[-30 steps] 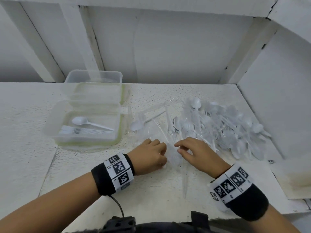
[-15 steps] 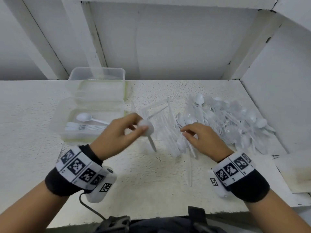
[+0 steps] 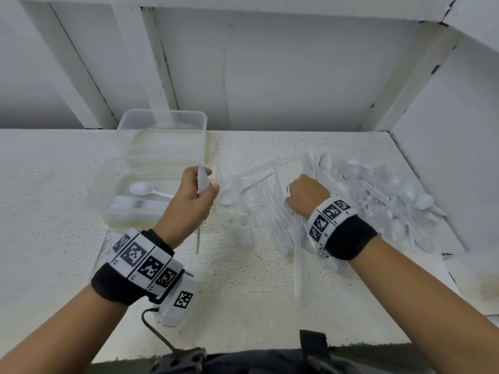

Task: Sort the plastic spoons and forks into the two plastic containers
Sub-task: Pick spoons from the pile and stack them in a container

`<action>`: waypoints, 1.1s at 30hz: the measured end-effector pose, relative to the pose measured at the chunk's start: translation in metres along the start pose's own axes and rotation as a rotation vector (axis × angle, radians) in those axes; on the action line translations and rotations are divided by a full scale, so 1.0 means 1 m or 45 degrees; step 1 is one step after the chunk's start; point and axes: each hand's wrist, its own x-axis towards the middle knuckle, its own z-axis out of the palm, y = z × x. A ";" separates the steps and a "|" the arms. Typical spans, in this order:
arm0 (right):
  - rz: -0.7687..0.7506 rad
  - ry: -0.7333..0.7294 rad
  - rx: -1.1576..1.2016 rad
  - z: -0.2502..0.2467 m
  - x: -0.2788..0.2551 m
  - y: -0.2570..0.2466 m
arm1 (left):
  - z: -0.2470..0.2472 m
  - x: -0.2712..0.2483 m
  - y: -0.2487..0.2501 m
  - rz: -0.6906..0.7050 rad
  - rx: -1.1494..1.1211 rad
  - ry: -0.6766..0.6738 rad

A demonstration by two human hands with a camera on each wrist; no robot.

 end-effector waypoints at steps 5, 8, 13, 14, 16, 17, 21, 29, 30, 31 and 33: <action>-0.019 0.081 0.552 -0.003 -0.005 0.000 | -0.001 -0.002 -0.001 0.002 0.001 -0.086; -0.126 0.295 0.859 -0.013 -0.017 -0.002 | 0.000 0.001 -0.004 -0.017 0.193 -0.105; -0.236 0.798 1.463 -0.032 -0.037 -0.009 | 0.013 0.019 -0.002 -0.010 0.844 -0.123; -0.235 0.799 1.553 -0.034 -0.039 -0.010 | 0.016 0.023 0.000 -0.005 0.916 -0.155; -0.224 0.808 1.528 -0.033 -0.042 -0.009 | 0.023 0.033 0.006 0.011 1.060 -0.215; -0.214 0.814 1.438 -0.032 -0.042 -0.006 | 0.026 0.038 0.009 0.020 1.118 -0.237; -0.149 0.684 1.216 -0.022 -0.039 0.001 | 0.034 0.062 0.011 -0.153 1.071 -0.310; -0.128 0.513 1.164 -0.010 -0.047 0.007 | 0.045 0.072 0.000 -0.358 1.235 -0.412; -0.132 0.502 1.154 -0.009 -0.047 0.008 | 0.045 0.072 0.000 -0.350 1.260 -0.409; -0.136 0.495 1.143 -0.008 -0.046 0.008 | 0.045 0.072 0.001 -0.324 1.285 -0.399; -0.138 0.487 1.129 -0.007 -0.045 0.009 | 0.045 0.071 0.000 -0.271 1.316 -0.393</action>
